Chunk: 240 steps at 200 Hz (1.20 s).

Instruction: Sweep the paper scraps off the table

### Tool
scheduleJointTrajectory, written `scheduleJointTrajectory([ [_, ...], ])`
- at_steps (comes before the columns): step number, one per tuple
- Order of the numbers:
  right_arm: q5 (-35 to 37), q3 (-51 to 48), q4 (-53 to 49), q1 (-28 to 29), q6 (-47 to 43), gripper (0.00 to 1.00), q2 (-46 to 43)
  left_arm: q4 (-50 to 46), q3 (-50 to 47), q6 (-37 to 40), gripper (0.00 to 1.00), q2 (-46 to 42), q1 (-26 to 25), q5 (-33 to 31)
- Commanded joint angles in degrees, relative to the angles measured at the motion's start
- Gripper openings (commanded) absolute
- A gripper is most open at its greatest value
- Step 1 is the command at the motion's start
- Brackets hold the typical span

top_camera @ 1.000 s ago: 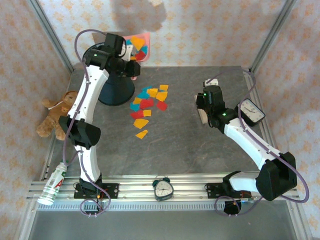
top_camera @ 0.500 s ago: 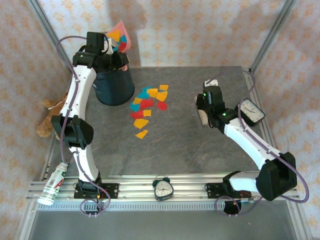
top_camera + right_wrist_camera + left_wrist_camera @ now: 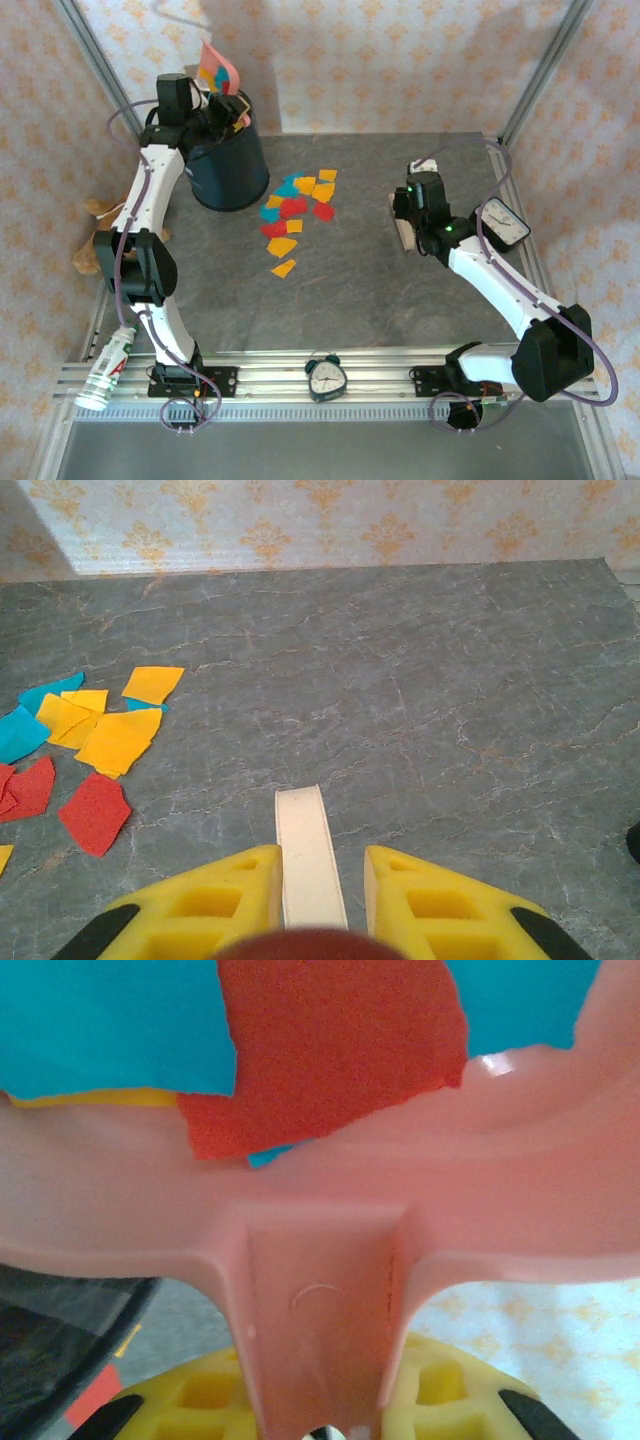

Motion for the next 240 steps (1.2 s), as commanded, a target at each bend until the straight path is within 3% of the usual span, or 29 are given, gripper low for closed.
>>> scheduleJointTrajectory([
  [1,0.14,0.86,-0.01,-0.28,1.01,0.00,-1.31,13.13,-2.63,-10.14,0.00,-2.78,0.20,2.65],
  [54,-0.02,0.61,0.11,-0.32,1.32,0.00,-1.49,22.09,-7.17,-18.56,0.00,-3.56,0.20,2.79],
  [99,0.07,0.51,0.16,-0.29,1.39,0.00,-1.49,36.17,-12.82,-31.84,0.00,-4.41,0.20,1.95],
  [167,-0.15,0.51,0.42,-0.32,1.46,0.00,-1.34,49.57,-19.22,-46.25,0.00,-6.28,0.12,-0.43],
  [240,-0.45,0.60,0.59,-0.26,1.63,0.00,-1.38,55.71,-21.72,-53.79,0.00,-7.63,-0.11,-1.49],
])
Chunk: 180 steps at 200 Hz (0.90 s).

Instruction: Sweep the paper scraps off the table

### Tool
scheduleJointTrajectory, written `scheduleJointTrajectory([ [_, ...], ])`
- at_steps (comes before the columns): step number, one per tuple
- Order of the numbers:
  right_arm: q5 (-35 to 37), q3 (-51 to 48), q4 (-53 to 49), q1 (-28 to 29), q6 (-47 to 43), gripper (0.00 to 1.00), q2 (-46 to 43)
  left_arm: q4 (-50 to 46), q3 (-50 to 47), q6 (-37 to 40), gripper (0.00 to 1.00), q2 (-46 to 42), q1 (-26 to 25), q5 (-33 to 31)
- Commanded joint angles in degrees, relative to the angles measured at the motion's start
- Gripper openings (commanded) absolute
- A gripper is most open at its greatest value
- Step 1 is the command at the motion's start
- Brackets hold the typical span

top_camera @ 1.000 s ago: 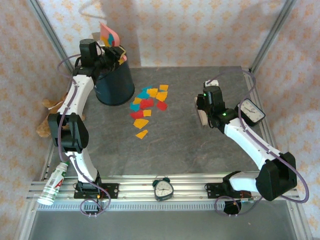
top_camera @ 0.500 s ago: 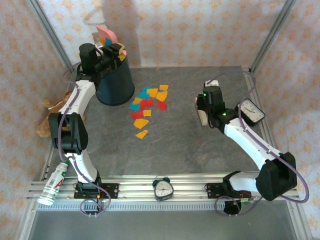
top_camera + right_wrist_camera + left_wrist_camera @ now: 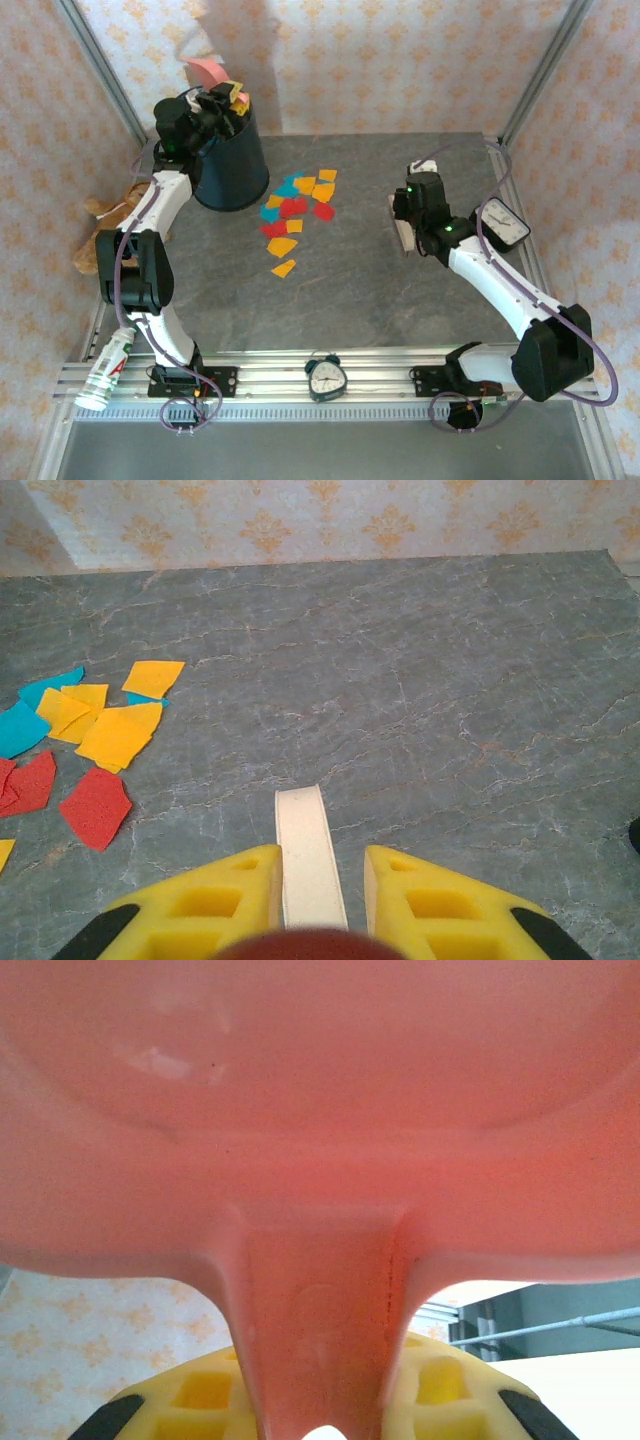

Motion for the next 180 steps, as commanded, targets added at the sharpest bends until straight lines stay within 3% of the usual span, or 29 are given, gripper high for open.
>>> scheduleJointTrajectory([
  [1,-0.21,0.60,1.20,-0.29,1.10,0.00,-1.37,5.91,-0.26,-3.34,0.00,-3.43,-0.13,-0.85],
  [33,-1.72,0.85,1.99,-0.32,2.14,0.00,-1.33,1.72,3.49,1.96,0.00,-3.46,-0.06,2.13],
  [73,-10.14,2.52,6.37,-0.32,8.10,0.00,0.86,-21.35,9.87,24.66,0.00,-5.75,-0.15,5.15],
  [127,-25.36,9.40,11.97,-0.15,17.94,0.00,11.00,-49.03,16.87,51.60,0.00,-7.80,-0.24,5.68],
  [159,-30.95,13.98,14.54,1.15,23.05,0.00,18.24,-70.51,23.38,71.37,0.00,-9.21,-0.51,-1.51],
  [180,-33.61,15.90,17.94,2.22,27.64,0.00,22.94,-78.64,25.04,81.41,0.00,-10.88,-0.97,-6.52],
])
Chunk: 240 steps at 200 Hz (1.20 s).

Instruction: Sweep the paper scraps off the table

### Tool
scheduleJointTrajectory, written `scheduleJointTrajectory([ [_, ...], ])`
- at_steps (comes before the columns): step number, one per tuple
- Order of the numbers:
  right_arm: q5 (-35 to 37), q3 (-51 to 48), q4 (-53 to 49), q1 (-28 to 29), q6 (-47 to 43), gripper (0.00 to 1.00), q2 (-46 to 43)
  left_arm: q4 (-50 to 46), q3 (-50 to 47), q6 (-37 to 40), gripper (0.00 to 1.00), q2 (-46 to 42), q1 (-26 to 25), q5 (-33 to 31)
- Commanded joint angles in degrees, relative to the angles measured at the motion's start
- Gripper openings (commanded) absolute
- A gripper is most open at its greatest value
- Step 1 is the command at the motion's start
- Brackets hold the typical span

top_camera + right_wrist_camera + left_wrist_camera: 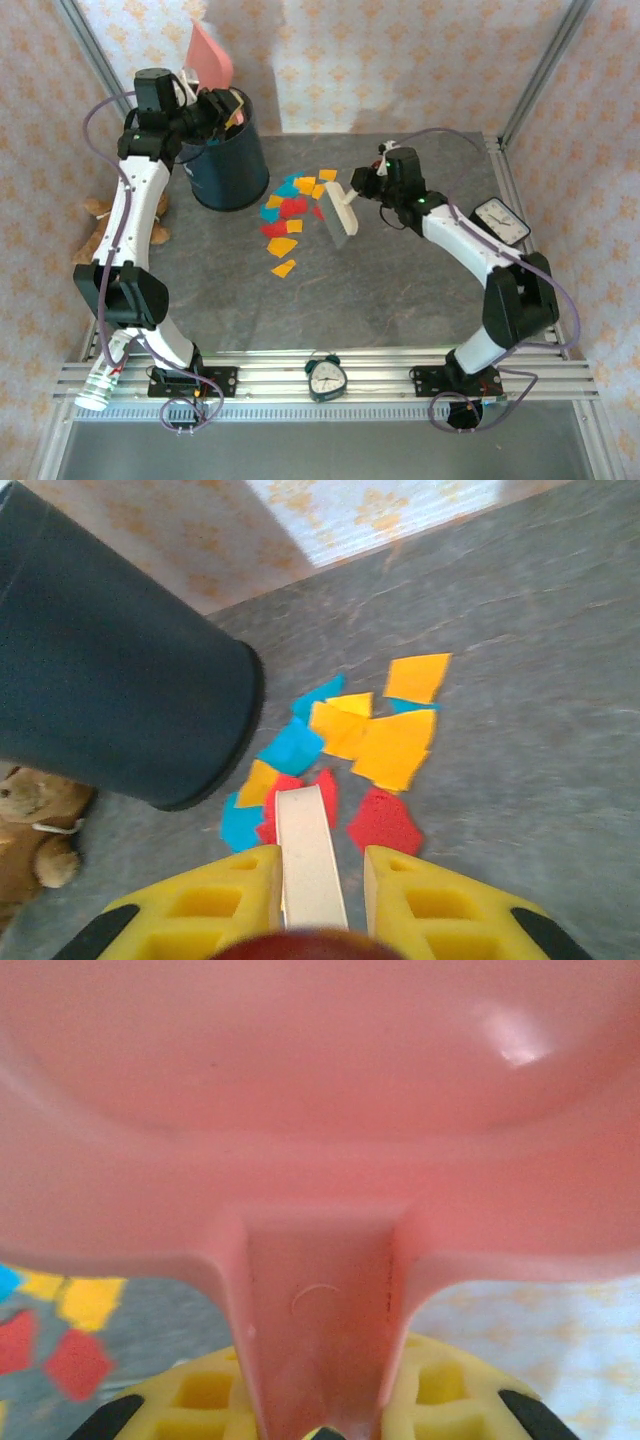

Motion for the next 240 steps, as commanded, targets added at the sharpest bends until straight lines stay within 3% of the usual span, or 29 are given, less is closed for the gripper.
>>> scheduleJointTrajectory([
  [1,-6.12,3.55,6.73,1.46,7.50,0.00,3.87,-17.36,3.31,19.84,0.00,-4.10,-0.69,-6.37],
  [50,-6.01,9.22,10.30,5.63,14.10,0.00,13.55,-31.27,3.37,34.06,0.00,-7.44,-2.40,-14.35],
  [120,-3.55,12.19,14.10,7.13,21.29,0.00,23.07,-35.08,-4.39,38.92,0.00,-13.24,-4.33,-20.37],
  [169,3.10,9.33,8.47,7.10,19.19,0.00,23.80,-37.19,-4.28,42.15,0.00,-13.24,-6.25,-20.04],
  [240,19.59,2.27,-3.72,6.34,9.87,0.00,15.20,-39.21,-4.47,46.21,0.00,-12.12,-11.97,-21.70],
])
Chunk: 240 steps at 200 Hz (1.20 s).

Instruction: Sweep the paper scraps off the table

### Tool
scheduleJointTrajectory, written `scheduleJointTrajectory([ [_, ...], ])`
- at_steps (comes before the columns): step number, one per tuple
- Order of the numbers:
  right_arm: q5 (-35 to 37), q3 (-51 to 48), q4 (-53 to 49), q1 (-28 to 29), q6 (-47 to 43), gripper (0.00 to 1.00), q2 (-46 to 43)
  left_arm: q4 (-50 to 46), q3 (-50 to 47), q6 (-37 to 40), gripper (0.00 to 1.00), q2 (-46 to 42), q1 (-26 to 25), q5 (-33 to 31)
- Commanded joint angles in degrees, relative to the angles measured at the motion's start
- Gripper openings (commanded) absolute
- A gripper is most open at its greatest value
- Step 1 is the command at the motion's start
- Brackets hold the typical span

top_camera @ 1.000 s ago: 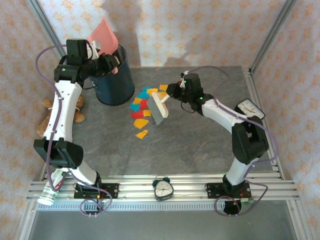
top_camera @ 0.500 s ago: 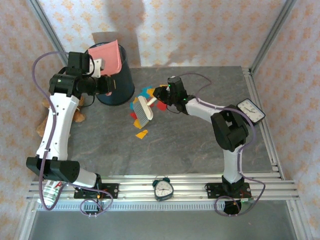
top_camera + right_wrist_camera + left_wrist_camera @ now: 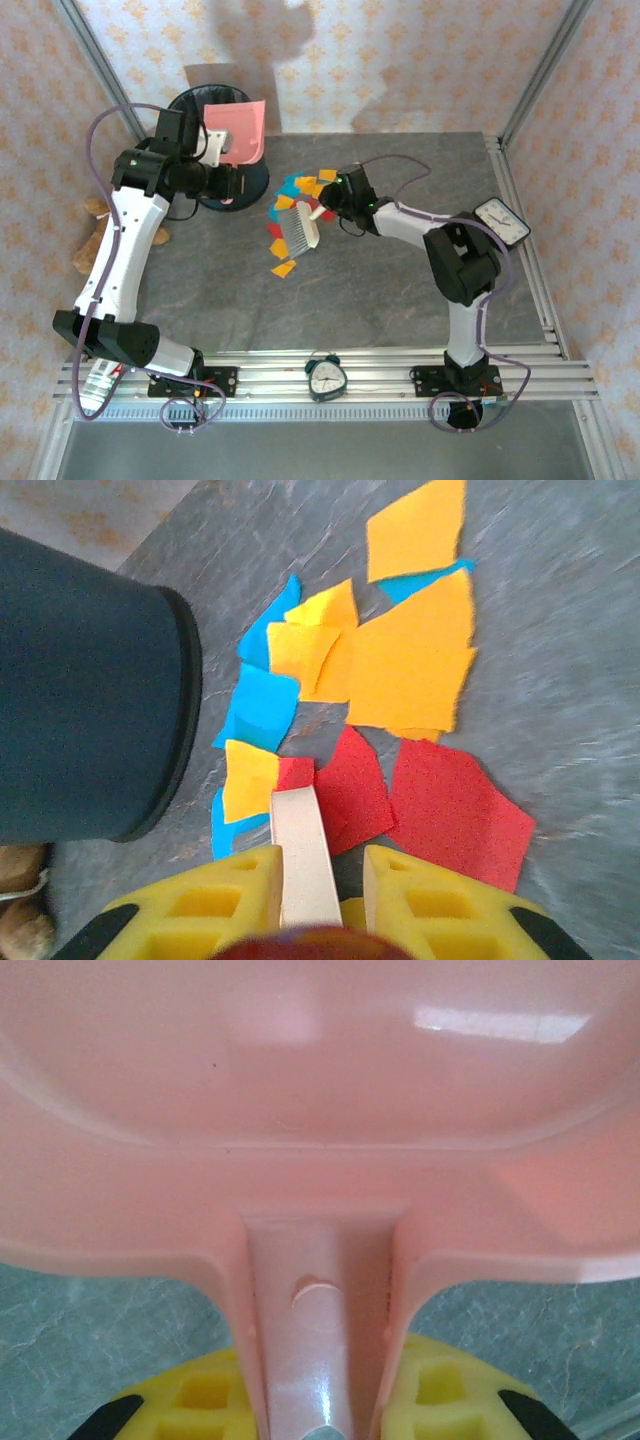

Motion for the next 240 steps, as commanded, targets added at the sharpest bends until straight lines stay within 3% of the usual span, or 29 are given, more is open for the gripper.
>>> scheduleJointTrajectory([
  [1,11.11,-3.30,-8.78,-0.81,-6.32,0.00,-4.29,-1.88,-0.23,2.91,0.00,0.20,-1.59,-1.60],
  [48,18.58,-7.22,-14.22,-1.93,-12.56,0.00,-10.87,-2.61,-0.82,6.25,0.00,1.12,-5.20,-2.06],
  [134,30.27,-11.85,-23.13,-2.44,-21.54,0.00,-23.12,-8.34,1.14,8.63,0.00,7.88,-11.55,-11.38],
  [201,9.92,-13.59,-13.69,-2.20,-23.78,0.00,-31.89,-3.24,-0.01,4.72,0.00,5.29,-11.74,-17.95],
  [240,-3.54,-11.81,-10.12,-1.42,-22.77,0.00,-30.14,-1.06,-1.19,3.34,0.00,3.53,-11.71,-21.58],
])
